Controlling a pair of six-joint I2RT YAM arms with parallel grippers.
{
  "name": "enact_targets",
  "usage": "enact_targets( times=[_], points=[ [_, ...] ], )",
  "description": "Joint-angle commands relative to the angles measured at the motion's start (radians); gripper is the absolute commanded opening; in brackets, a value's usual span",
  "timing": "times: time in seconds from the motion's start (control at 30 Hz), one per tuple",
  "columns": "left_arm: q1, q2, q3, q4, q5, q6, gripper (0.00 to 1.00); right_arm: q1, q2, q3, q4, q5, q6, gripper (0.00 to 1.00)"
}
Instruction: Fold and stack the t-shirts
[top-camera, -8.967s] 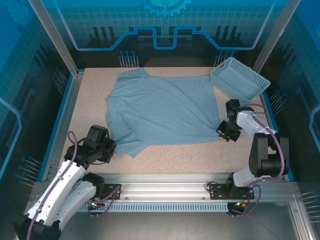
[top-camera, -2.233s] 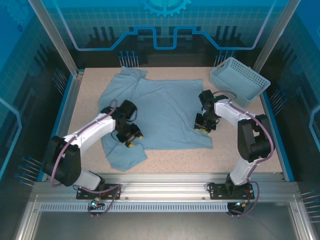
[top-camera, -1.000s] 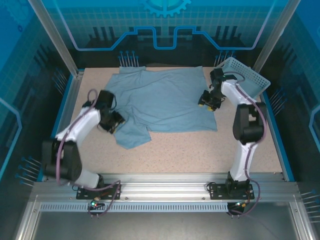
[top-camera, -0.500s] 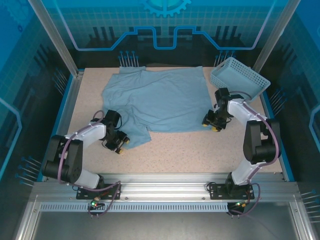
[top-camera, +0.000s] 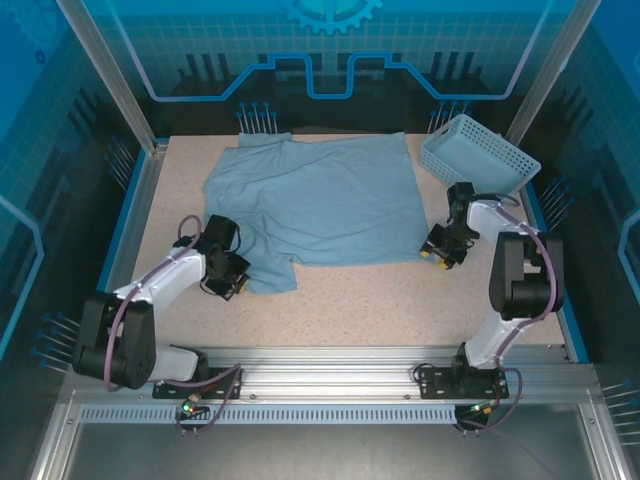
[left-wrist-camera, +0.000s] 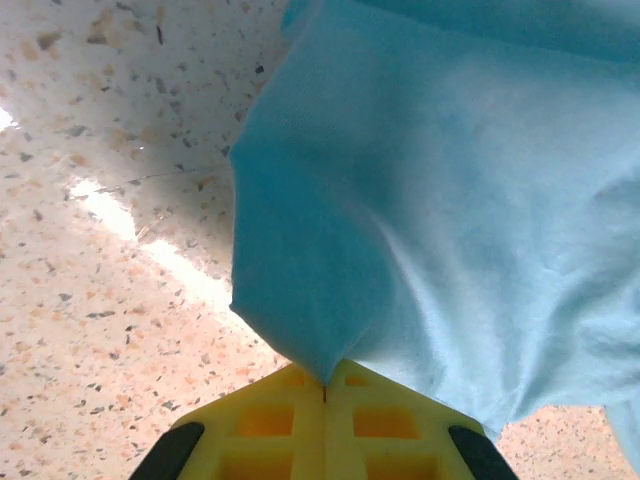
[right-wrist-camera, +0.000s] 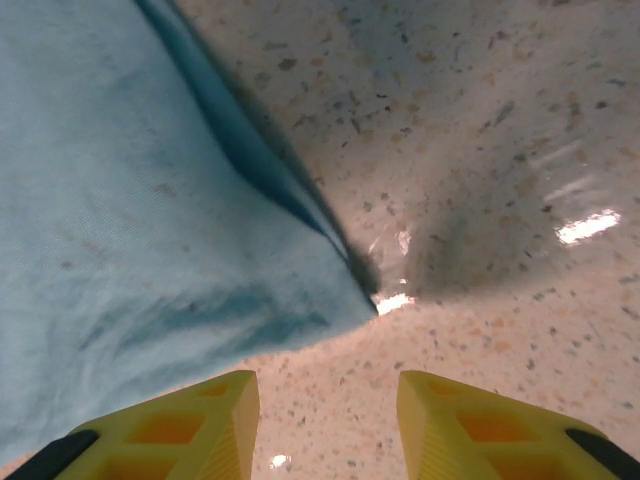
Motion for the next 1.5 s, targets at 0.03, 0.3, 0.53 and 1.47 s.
enact_targets(
  times=[0.03, 0.3, 0.53, 1.47],
  points=[
    [-0.005, -0.058, -0.053, -0.071, 0.006, -0.039, 0.00, -0.009, 0.073, 0.019, 0.029, -0.012, 0.044, 0.38],
    [-0.006, -0.101, -0.063, -0.115, -0.006, -0.037, 0.00, 0.000, 0.105, 0.034, 0.068, -0.006, 0.068, 0.13],
    [-0.043, -0.242, -0.055, -0.308, -0.043, -0.139, 0.00, 0.052, -0.044, -0.014, -0.009, 0.065, 0.042, 0.00],
    [-0.356, -0.411, 0.155, -0.460, -0.355, -0.345, 0.00, 0.203, -0.435, -0.237, -0.260, 0.054, 0.173, 0.00]
  ],
)
